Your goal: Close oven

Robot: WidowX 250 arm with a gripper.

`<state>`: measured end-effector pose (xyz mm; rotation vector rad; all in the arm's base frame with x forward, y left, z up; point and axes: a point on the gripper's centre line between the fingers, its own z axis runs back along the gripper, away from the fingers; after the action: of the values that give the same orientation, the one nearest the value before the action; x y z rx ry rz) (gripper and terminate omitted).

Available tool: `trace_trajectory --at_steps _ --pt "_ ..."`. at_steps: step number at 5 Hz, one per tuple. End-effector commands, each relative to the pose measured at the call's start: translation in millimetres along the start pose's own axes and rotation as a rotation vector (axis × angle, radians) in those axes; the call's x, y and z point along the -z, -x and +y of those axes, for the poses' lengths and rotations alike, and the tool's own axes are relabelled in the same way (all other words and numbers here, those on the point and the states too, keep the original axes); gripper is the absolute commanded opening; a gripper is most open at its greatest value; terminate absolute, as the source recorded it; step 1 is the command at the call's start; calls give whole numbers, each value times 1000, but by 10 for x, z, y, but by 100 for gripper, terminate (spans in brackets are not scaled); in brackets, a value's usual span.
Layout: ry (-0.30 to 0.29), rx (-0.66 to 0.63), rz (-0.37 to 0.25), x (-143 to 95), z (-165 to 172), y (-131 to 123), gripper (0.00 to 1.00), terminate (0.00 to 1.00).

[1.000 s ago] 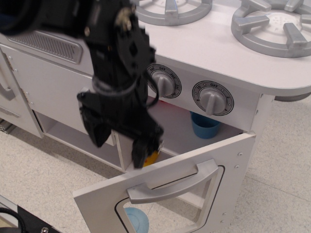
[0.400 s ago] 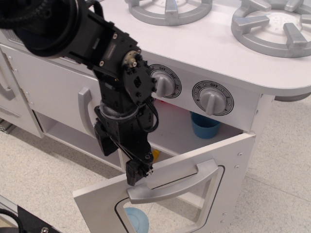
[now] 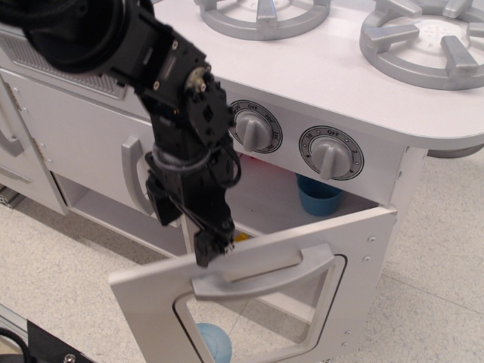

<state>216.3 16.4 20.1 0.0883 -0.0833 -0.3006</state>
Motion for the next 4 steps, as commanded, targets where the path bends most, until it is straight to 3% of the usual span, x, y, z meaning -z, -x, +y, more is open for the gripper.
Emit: trace_trajectory --at_steps 1,2,3,4 --pt "-27 -103 -48 -131 313 -195 100 0" --pt "9 -124 -92 -414 366 -198 100 0" --pt "63 -132 -92 -650 361 -122 100 0" --pt "54 -123 -82 -517 182 4 100 0"
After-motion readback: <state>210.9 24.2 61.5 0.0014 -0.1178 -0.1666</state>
